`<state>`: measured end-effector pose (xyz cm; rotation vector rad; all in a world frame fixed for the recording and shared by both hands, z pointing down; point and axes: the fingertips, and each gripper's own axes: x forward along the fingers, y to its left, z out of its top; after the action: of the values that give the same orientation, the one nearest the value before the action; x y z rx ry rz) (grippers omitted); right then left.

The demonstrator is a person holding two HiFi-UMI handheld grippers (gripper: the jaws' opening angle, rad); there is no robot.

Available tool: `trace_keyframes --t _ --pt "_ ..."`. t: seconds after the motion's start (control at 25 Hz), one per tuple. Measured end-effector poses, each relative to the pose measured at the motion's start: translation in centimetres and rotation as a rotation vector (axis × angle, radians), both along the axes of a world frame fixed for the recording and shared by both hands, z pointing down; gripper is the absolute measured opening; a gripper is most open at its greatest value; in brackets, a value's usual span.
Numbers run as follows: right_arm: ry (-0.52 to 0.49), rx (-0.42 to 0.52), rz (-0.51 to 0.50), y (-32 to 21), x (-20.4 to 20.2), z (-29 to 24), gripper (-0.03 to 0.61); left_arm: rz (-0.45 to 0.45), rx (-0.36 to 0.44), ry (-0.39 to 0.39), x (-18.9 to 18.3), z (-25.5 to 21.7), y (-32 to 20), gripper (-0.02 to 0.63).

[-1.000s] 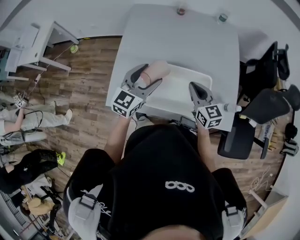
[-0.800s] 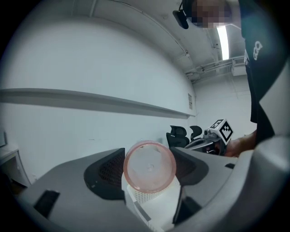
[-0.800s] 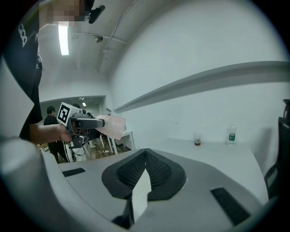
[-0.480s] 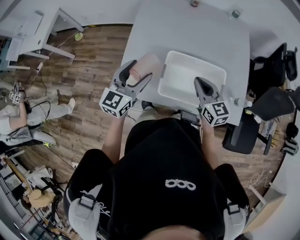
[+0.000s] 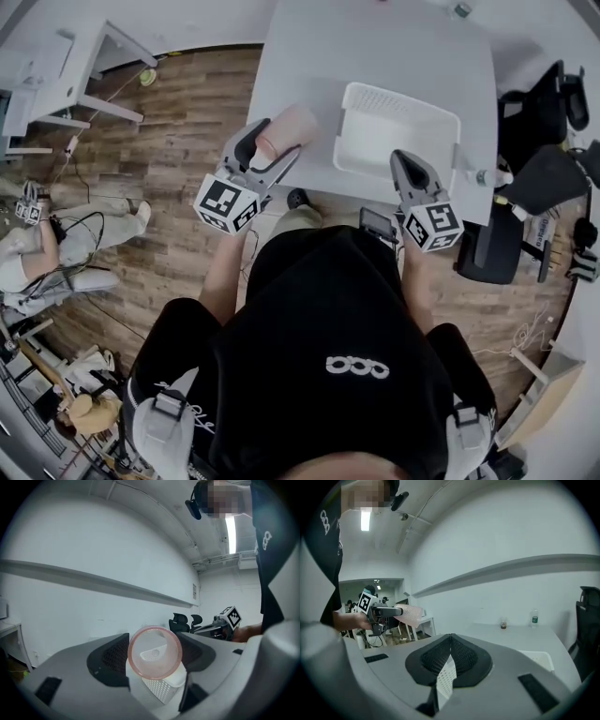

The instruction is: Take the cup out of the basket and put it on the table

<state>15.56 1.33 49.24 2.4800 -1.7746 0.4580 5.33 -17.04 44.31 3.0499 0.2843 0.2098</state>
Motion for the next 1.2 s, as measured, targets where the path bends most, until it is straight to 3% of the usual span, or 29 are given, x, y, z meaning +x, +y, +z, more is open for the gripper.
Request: trace_keyframes --t 0.4,0.8,1.2 --pt "-0.001 -0.004 -0.049 4.6 -5.5 -0.3 0.025 -0.036 -0.044 -0.013 -5.1 1.0 5.1 0.313" --pt "-0.046 0.009 -0.023 11.0 -10.5 1.4 0.025 -0.054 -0.066 -0.024 -9.9 2.0 9.2 0.313" --pt "-0.048 0.003 0.01 13.5 -13.3 2.4 0.025 -0.042 -0.076 -0.033 -13.0 2.7 11.2 0.313"
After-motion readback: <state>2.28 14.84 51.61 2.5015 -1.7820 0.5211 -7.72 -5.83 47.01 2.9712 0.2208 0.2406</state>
